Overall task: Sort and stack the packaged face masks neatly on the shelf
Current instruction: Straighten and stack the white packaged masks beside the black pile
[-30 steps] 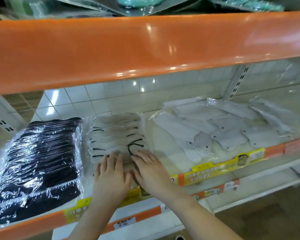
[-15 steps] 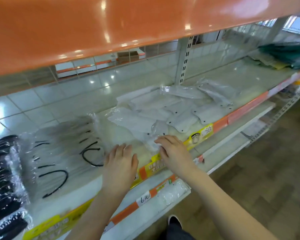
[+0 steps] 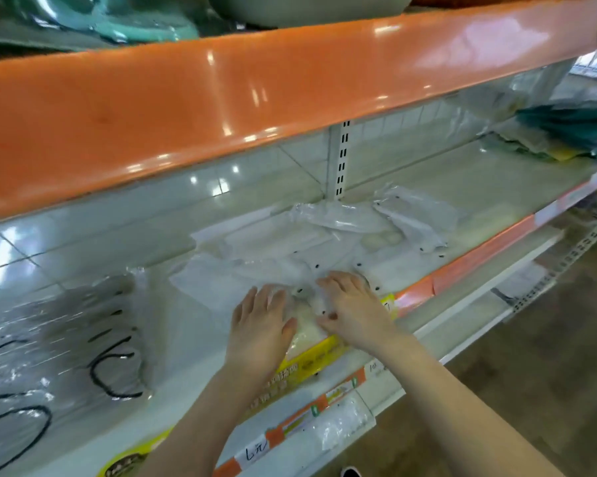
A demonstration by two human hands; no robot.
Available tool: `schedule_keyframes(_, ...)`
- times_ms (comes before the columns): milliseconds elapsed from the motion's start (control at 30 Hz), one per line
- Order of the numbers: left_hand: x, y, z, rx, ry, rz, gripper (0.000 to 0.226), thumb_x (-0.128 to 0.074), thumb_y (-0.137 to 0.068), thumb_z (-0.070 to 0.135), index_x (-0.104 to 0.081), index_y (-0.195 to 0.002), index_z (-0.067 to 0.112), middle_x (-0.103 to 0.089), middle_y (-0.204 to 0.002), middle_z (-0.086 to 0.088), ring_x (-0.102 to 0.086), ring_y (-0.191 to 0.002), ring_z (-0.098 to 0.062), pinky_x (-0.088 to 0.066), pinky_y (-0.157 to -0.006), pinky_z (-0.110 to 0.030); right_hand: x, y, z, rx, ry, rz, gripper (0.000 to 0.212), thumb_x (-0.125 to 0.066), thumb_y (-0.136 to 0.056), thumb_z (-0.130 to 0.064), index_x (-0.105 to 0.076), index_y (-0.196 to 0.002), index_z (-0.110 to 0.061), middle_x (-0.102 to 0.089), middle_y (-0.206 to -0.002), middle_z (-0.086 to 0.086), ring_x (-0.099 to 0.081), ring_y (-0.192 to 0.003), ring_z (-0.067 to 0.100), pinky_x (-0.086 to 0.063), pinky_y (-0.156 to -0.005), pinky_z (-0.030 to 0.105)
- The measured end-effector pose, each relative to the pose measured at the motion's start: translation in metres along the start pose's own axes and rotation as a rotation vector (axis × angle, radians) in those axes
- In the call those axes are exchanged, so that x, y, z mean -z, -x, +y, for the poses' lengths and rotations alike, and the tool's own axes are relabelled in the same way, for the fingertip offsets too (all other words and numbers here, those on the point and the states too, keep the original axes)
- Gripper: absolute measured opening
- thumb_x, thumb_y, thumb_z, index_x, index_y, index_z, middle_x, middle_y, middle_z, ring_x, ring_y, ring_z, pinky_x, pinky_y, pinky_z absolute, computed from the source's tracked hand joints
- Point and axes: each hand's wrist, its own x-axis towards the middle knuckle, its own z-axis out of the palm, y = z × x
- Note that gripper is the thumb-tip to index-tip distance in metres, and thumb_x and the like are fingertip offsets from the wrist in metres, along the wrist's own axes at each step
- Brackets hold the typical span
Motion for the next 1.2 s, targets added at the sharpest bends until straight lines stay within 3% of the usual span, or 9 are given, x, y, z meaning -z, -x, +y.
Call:
schedule_keyframes(67,-0.005,-0.015,0.012,0.031,-0.027,-0.032,0.060,-0.046,-0.095,0.045,-0.029,-0.147,0.023,-0.023,-0.156,-0.006,-0.017,-0.144,-0.028,-0.016,-0.114,-0.037,0.002,-0.012,0.015,-0.001,0.031,-0.098,0.080,-0.062,-0.079,-0.052,-0.030,-0.146,-0.019,-0.026,-0.151,0.008,-0.020,-0.141,0.025,-0.017,-0.115,0.038)
schedule_keyframes(200,-0.012,-0.035,0.029,0.139,-0.103,-0.128,0.072,-0.040,-0.092,0.058,-0.011,-0.151,0.028,-0.007,-0.159,-0.009,-0.008,-0.145,-0.027,-0.015,-0.114,-0.039,0.010,-0.030,0.036,-0.036,0.033,-0.133,0.083,-0.060,-0.080,-0.058,-0.027,-0.146,-0.019,-0.021,-0.154,0.006,-0.018,-0.142,0.025,-0.019,-0.114,0.039)
schedule_keyframes(300,-0.014,-0.042,0.040,0.202,-0.131,-0.136,0.075,-0.040,-0.091,0.061,-0.007,-0.151,0.029,-0.006,-0.159,-0.010,-0.008,-0.145,-0.029,-0.016,-0.112,-0.041,0.009,-0.037,0.051,-0.001,0.087,-0.004,0.065,-0.057,-0.085,-0.054,-0.041,-0.138,-0.019,-0.040,-0.143,0.001,-0.035,-0.133,0.025,-0.033,-0.103,0.038)
schedule_keyframes(433,-0.015,-0.050,0.052,0.293,-0.089,-0.104,0.072,-0.038,-0.093,0.057,-0.007,-0.151,0.027,-0.005,-0.159,-0.006,-0.007,-0.145,-0.027,-0.014,-0.114,-0.039,0.007,-0.042,0.067,0.085,0.085,0.181,0.029,-0.074,-0.070,-0.033,-0.066,-0.092,-0.016,-0.066,-0.093,0.002,-0.065,-0.087,0.029,-0.050,-0.064,0.035)
schedule_keyframes(533,-0.016,-0.053,0.062,0.326,-0.058,-0.060,0.071,-0.039,-0.094,0.054,-0.006,-0.151,0.026,-0.005,-0.160,-0.003,-0.006,-0.146,-0.023,-0.012,-0.114,-0.035,0.014,-0.049,0.075,0.086,0.000,0.177,0.019,-0.061,-0.085,-0.030,-0.064,-0.099,-0.017,-0.066,-0.097,0.002,-0.060,-0.094,0.027,-0.046,-0.072,0.036)
schedule_keyframes(667,-0.014,-0.060,0.073,0.315,0.120,0.066,0.073,-0.050,-0.092,0.047,-0.012,-0.151,0.025,-0.018,-0.157,0.000,-0.014,-0.144,-0.019,-0.017,-0.113,-0.033,0.035,-0.056,0.085,0.014,-0.427,0.112,0.013,-0.056,-0.093,-0.028,-0.063,-0.090,-0.017,-0.064,-0.085,0.001,-0.059,-0.086,0.024,-0.039,-0.068,0.032)
schedule_keyframes(833,-0.001,-0.078,0.083,0.306,0.797,0.381,0.076,-0.068,-0.086,0.015,-0.023,-0.147,0.023,-0.044,-0.135,0.010,-0.041,-0.126,-0.006,-0.033,-0.102,-0.023,0.063,-0.060,0.084,-0.010,-0.888,0.160,0.018,-0.056,-0.092,-0.007,-0.060,-0.075,-0.014,-0.057,-0.067,-0.010,-0.051,-0.062,-0.004,-0.036,-0.059,0.014)
schedule_keyframes(967,0.016,-0.092,0.088,0.317,1.089,0.367,0.046,-0.067,-0.087,0.013,-0.049,-0.128,0.024,-0.060,-0.114,0.010,-0.055,-0.109,-0.005,-0.043,-0.087,-0.012,0.067,-0.064,0.085,-0.132,-1.231,0.174,0.028,-0.052,-0.096,-0.010,-0.049,-0.069,-0.003,-0.037,-0.059,-0.001,-0.033,-0.055,0.007,-0.024,-0.053,0.023)
schedule_keyframes(1200,0.028,-0.101,0.090,0.315,1.135,0.349,0.011,-0.071,-0.082,0.008,-0.066,-0.081,0.018,-0.067,-0.075,0.008,-0.062,-0.070,0.000,-0.047,-0.071,-0.019,0.067,-0.070,0.085,-0.260,-1.857,0.032,0.013,-0.051,-0.095,-0.006,-0.062,-0.091,-0.001,-0.061,-0.085,0.016,-0.056,-0.074,0.023,-0.044,-0.069,0.030)
